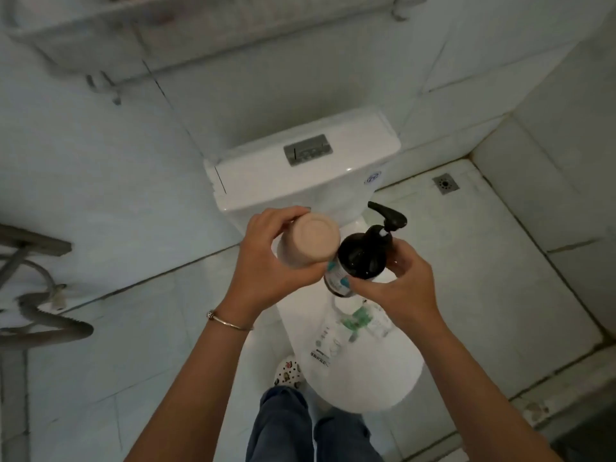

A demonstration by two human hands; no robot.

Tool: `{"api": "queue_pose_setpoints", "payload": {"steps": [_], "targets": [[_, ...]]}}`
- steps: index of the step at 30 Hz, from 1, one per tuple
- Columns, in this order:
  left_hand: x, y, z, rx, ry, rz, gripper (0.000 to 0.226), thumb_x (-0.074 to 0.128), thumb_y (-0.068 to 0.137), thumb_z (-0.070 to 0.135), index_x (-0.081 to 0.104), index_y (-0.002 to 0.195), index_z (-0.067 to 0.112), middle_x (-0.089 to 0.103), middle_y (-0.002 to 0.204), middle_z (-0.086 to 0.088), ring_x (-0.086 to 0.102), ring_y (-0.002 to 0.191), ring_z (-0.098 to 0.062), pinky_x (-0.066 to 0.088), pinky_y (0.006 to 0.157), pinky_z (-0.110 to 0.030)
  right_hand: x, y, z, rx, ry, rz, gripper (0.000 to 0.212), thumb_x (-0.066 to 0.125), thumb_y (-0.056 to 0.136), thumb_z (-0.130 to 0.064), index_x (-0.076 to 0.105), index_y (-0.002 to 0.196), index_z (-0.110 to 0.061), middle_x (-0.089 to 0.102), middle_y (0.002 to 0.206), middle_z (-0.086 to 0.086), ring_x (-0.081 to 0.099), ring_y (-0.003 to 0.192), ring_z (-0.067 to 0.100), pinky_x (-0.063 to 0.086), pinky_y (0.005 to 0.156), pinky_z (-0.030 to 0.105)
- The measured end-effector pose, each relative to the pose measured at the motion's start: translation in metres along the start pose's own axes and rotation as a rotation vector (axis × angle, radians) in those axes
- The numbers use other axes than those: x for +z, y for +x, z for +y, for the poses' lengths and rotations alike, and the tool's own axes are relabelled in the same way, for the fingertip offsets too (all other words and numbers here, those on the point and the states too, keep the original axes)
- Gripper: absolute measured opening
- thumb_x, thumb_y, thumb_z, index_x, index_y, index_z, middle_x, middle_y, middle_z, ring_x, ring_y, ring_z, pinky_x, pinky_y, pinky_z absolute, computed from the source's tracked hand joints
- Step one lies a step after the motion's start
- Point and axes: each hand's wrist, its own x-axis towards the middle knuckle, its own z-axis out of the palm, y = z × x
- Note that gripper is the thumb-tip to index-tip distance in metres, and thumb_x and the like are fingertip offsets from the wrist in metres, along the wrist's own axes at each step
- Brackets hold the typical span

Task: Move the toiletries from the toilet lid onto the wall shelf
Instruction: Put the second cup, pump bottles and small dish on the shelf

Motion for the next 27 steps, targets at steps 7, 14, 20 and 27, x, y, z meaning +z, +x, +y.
{"api": "queue_pose_setpoints", "payload": {"steps": [7,14,20,27], "targets": [[-0.044,0.038,0.129,0.054,-0.058,0.12,0.063,0.079,0.057,0.039,0.057,0.115,0.031,0.057,0.114,0.019,0.056,0.107,-0.011,0.048,0.084,-0.016,-0.059,-0.001,-0.133,-0.218,-0.025,-0.045,0.064,0.09,0.054,-0.005,0.063,0.11,-0.022,0.068,0.099,-0.016,0.065,0.091,-0.006,0.05,0.076,0.01],[-0.074,0.099,0.208,0.106,-0.094,0.211,0.064,0.078,0.049,0.047,0.059,0.109,0.032,0.06,0.108,0.017,0.057,0.091,0.003,0.049,0.074,-0.013,-0.089,0.027,-0.23,-0.365,-0.029,0.001,0.06,0.091,0.055,-0.01,0.066,0.109,-0.021,0.072,0.098,-0.012,0.068,0.088,0.002,0.054,0.078,0.019],[-0.084,0.142,0.237,0.15,-0.076,0.246,0.062,0.079,0.049,0.049,0.058,0.106,0.034,0.057,0.103,0.022,0.056,0.086,0.005,0.053,0.069,-0.018,-0.104,0.054,-0.278,-0.403,-0.037,0.002,0.057,0.09,0.057,-0.014,0.067,0.109,-0.017,0.072,0.098,-0.01,0.067,0.086,0.002,0.055,0.076,0.02],[-0.059,0.16,0.254,0.081,-0.059,0.385,0.064,0.085,0.052,0.04,0.055,0.108,0.029,0.057,0.102,0.017,0.057,0.092,-0.002,0.056,0.074,-0.029,-0.13,0.092,-0.295,-0.447,-0.038,-0.104,0.056,0.091,0.057,-0.021,0.066,0.108,-0.021,0.071,0.1,-0.01,0.067,0.09,0.003,0.056,0.075,0.023]]}}
